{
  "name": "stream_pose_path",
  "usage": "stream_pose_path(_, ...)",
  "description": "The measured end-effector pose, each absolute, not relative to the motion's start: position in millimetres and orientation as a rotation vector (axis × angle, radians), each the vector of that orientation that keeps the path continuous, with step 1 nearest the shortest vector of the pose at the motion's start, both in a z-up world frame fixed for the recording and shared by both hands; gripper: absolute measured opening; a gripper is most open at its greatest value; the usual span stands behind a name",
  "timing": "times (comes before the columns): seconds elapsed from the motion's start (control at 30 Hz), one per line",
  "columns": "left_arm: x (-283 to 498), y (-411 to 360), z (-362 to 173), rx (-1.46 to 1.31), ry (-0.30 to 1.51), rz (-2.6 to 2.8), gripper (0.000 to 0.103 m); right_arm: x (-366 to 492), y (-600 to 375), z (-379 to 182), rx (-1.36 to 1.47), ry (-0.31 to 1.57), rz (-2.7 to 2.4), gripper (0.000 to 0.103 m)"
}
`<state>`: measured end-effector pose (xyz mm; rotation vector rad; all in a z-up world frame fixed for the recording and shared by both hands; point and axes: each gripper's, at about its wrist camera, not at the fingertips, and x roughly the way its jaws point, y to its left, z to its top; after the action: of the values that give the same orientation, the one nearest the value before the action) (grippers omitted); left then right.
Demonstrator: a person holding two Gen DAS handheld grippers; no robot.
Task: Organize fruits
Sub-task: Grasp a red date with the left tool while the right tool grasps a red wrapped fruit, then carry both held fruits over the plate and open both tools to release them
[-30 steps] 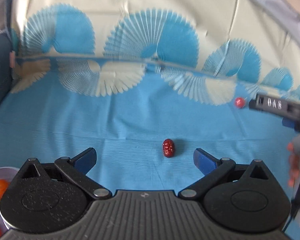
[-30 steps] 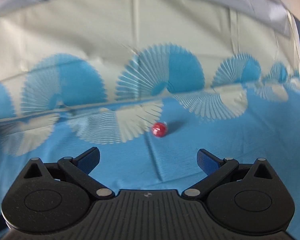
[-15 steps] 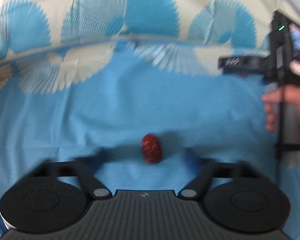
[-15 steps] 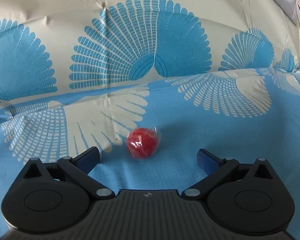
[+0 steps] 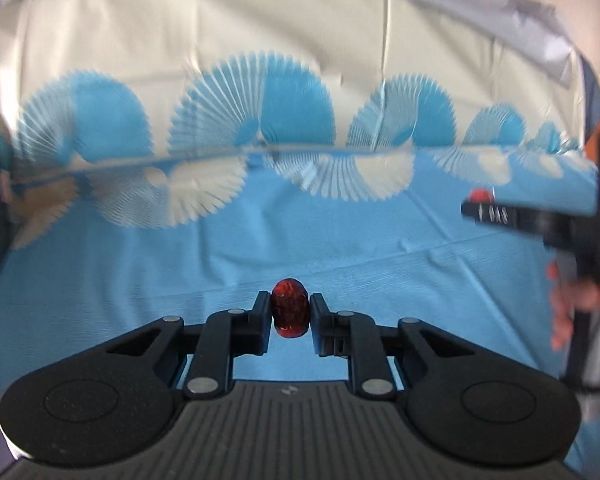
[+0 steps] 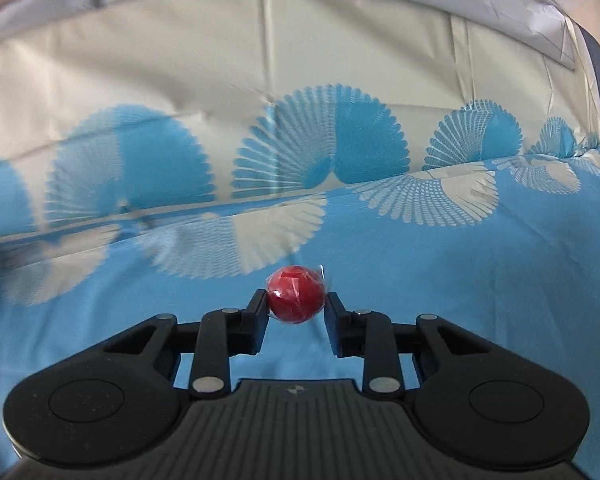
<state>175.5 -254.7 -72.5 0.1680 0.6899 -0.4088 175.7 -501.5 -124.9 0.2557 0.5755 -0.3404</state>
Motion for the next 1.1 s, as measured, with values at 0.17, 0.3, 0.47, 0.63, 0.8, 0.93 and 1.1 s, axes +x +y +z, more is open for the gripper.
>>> stream_pose_path(0.17,113.7,-195.6,-13.9,0.154,0.665,-0.413,0.022,88.3,-428.6,-59.7,0.272,0.535,-0.264,0.031)
stream_pose_path(0.3,62.5,-141.8,22.9,0.159,0.657,-0.391,0.022,30.5,-366.9,-9.1,0.243,0.501,-0.19,0.031)
stream_pose_path(0.47,3.2,-76.9,53.8,0.198,0.642,-0.31,0.022,-20.8,-295.5,37.4,0.221,0.505,-0.05,0.032)
stream_pose_path(0.63,-53.0,-21.9,71.3,0.173,0.636,-0.259,0.022,-65.3,-233.3,63.2,0.233,0.526,0.068,0.032)
stream_pose_path(0.8,-99.9,14.9,81.3,0.129,0.593,-0.215,0.022,-101.4,-186.0,69.5,0.185,0.572,0.146,0.032)
stream_pose_path(0.93,-126.1,33.7,86.5,0.108,0.572,-0.206,0.022,-126.9,-155.2,70.3,0.147,0.61,0.185,0.032)
stream_pose_path(1.1,-144.2,48.2,90.1,0.087,0.557,-0.193,0.022,-153.3,-129.5,75.2,0.102,0.614,0.217,0.032)
